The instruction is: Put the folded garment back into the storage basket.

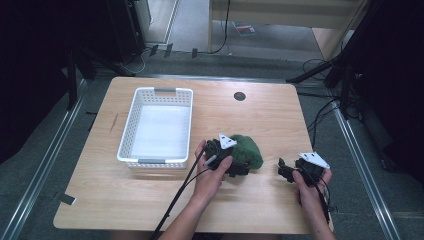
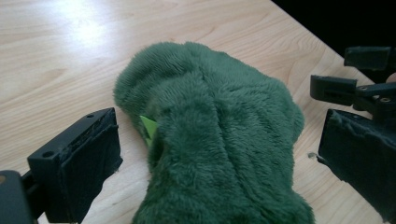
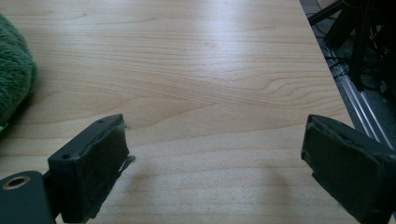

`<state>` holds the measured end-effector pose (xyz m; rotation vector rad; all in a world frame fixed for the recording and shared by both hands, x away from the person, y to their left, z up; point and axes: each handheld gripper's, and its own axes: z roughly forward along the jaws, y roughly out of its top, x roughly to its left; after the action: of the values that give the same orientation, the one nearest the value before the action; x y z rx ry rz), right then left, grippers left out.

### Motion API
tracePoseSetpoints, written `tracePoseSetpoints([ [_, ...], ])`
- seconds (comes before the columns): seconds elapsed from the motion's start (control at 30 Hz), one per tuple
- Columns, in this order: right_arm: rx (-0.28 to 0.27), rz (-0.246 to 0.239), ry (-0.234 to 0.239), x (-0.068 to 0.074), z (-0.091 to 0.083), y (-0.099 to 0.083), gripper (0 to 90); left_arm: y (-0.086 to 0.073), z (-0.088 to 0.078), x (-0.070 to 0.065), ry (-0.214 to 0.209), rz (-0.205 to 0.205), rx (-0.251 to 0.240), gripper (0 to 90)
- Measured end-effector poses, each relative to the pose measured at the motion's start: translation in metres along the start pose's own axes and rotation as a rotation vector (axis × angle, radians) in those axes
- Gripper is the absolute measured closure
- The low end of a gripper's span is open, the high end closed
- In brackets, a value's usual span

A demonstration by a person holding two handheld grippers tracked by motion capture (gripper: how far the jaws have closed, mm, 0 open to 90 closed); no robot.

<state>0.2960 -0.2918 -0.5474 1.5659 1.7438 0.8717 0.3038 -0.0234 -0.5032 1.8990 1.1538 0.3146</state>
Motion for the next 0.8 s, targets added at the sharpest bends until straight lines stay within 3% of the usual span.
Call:
tracePoseSetpoints([
  [0.53,0.004,0.001,0.001,0.000,0.000,0.000,7.6,-0.012,0.031,-0.007,0.065,0.028,0.117,0.2],
  [0.8,0.003,0.001,0.002,0.000,0.000,0.000,7.6,-0.014,0.036,-0.008,0.048,0.012,0.120,0.3],
])
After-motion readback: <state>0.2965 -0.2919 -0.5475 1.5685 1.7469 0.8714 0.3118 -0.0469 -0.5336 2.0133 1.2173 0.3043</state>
